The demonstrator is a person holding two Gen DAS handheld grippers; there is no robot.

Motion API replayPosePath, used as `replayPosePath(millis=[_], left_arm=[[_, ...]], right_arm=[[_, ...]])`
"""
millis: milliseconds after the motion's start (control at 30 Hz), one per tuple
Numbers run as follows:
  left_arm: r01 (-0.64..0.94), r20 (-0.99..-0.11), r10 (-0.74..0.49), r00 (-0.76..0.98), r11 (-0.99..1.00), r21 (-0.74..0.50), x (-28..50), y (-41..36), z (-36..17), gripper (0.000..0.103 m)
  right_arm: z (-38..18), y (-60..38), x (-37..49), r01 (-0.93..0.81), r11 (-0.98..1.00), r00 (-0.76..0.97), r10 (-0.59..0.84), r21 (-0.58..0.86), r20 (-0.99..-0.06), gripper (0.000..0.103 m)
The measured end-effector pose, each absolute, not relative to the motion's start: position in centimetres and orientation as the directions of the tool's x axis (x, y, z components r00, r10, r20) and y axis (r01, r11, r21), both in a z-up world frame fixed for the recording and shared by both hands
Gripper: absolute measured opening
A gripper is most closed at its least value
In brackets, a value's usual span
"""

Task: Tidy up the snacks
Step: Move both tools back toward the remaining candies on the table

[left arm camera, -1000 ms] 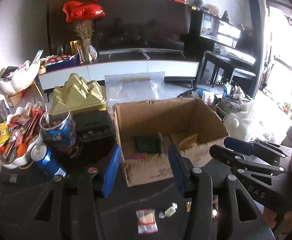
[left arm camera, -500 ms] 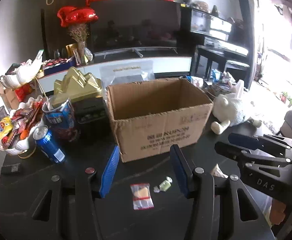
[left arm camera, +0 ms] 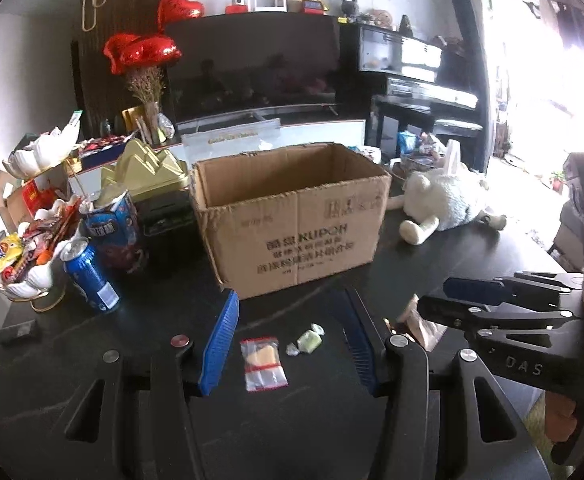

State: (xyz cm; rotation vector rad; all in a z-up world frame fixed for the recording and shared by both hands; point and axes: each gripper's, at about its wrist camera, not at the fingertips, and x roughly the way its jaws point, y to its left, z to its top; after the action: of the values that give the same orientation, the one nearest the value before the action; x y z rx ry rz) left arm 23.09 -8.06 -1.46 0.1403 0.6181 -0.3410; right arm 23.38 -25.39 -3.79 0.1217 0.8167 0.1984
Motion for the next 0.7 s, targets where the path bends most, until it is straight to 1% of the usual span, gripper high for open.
replayPosePath(millis=[100, 200, 367, 567, 700], left_arm=[[0.372, -0.582, -0.28, 0.763, 0.927, 0.043, 22.3, -8.3, -2.3, 0.052], [0.387, -0.585, -0.301, 0.753, 0.922, 0.024, 22.1, -8.2, -3.3, 0.052], [0.401, -0.587, -0.318, 0.744, 0.916, 0.013, 21.9, -8.2, -4.8, 0.052], [0.4, -0.562, -0.301, 0.77, 0.915, 0.058, 21.5, -8.3, -6.5, 0.052], [0.415, -0.582, -0.301, 0.755, 0.907, 0.069, 22.4, -8.5, -7.8, 0.052]], right_arm=[[-4.7, -25.6, 22.6, -0.12, 0.975, 0.664, 0.218, 0.186, -0.715, 0.037], [-5.6, -25.7, 22.0, -0.101, 0.981, 0.676, 0.191, 0.167, -0.711, 0.037], [-7.0, -25.5, 21.2, -0.097, 0.981, 0.689, 0.189, 0.169, -0.7, 0.037], [-8.5, -25.4, 20.0, -0.068, 0.989, 0.737, 0.139, 0.132, -0.662, 0.037], [-9.7, -25.5, 20.4, -0.063, 0.991, 0.733, 0.128, 0.121, -0.669, 0.037]])
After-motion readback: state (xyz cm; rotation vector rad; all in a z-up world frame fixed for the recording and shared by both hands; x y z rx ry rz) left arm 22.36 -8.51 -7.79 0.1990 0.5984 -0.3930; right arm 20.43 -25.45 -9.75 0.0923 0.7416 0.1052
